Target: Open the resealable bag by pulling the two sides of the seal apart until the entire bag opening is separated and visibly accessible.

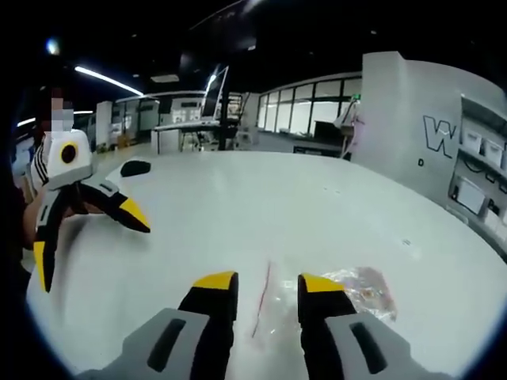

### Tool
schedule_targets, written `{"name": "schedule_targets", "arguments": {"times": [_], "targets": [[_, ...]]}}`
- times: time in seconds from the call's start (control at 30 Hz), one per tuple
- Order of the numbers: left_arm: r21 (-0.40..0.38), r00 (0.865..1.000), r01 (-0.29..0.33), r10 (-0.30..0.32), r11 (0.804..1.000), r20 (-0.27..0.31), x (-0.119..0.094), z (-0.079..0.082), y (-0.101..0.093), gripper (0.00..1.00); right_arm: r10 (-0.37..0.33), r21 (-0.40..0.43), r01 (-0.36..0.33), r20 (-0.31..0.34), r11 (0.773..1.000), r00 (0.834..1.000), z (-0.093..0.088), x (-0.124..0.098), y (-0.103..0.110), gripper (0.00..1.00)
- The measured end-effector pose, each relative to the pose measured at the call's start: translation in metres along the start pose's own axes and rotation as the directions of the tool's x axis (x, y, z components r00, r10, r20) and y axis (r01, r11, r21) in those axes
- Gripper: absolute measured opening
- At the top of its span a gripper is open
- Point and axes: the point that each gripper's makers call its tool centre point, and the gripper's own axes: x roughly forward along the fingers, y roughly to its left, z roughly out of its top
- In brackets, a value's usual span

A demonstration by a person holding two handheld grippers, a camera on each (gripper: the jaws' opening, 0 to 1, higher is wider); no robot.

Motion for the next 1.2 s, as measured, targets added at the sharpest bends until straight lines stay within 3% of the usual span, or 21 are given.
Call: {"name": "schedule_targets", "arguments": {"times": [0.8,1.2], "targets": [[-0.014,0.999,-0.009,0.01,1.0,0.036,-0.001,0.001,0.005,0.9,0.031,0.046,-0.031,0.003,0.998,1.0,-0.007,0.01,0.002,0.13],[-0.012,1.0,-0.013,0.013,1.0,0.026,0.001,-0.003,0.004,0.9,0.032,0.062,-0.031,-0.003,0.998,0.999,-0.01,0.016,0.002,0.07]]}}
